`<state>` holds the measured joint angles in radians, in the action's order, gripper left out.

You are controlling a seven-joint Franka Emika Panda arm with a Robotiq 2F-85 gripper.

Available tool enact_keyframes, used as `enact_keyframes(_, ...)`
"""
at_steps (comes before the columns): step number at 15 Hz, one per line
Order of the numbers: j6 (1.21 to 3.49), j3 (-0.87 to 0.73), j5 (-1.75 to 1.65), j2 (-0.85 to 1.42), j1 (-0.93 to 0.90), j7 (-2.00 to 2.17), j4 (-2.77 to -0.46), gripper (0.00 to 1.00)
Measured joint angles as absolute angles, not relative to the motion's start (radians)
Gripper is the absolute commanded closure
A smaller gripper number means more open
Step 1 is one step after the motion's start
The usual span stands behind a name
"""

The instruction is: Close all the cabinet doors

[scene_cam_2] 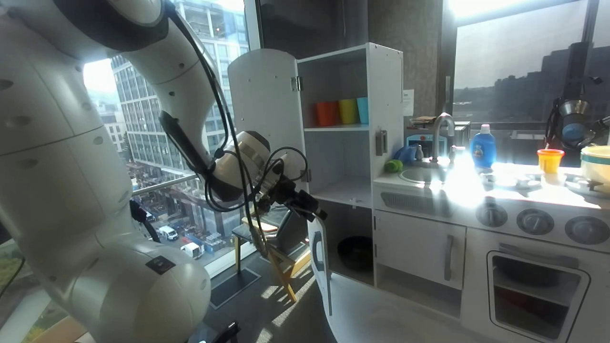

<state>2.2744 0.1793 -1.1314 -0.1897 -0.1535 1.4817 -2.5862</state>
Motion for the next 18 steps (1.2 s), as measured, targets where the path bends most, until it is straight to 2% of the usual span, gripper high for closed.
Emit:
enact_keyframes(8, 2.278, 0.143, -1.135, -0.199, -0.143, 1.448, -2.694, 0.0)
enact_keyframes(18, 2.871, -0.046, -1.377, -0.157, -0.032, 1.351, -2.653, 0.0)
